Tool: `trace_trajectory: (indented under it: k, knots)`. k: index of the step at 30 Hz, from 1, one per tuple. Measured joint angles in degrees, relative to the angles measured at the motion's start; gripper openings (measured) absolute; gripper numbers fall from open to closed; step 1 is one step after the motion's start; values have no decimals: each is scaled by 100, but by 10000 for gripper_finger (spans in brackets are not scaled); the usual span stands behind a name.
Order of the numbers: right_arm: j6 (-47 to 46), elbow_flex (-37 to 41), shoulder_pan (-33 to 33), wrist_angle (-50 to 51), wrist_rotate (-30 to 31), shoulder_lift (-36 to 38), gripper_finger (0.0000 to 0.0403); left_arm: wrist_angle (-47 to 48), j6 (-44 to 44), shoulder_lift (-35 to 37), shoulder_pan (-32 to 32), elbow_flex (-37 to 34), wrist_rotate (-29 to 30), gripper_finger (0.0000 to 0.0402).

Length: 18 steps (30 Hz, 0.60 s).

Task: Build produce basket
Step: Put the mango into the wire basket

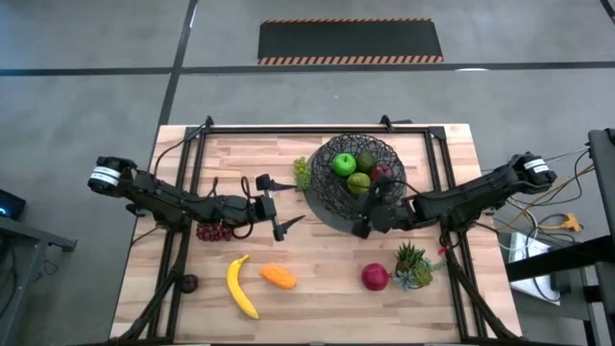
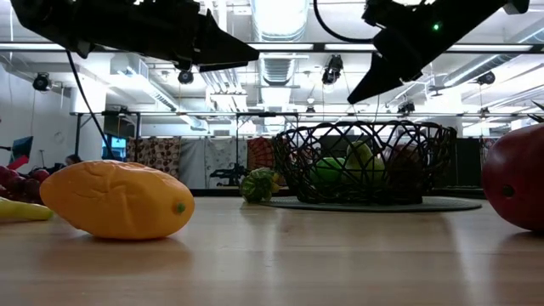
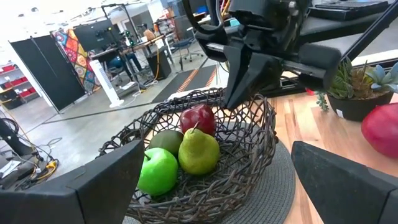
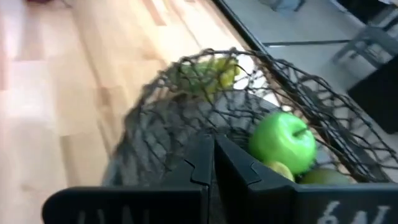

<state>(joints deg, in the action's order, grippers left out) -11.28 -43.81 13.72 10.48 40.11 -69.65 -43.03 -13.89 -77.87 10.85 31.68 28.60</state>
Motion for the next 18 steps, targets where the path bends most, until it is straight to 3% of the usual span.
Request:
trace_trajectory:
  k: [6,14,18]
  knots:
    - [552,4,-4,-610,-795,59,9,2,1,0,-8,0,44,389]
    - [1948,257,-13,-2179,-1965,83,9,82,383,0,-214,-2,345,389]
    - [2316,510,-13,-2821,-2144,175,9,273,547,-2,-278,-4,354,389]
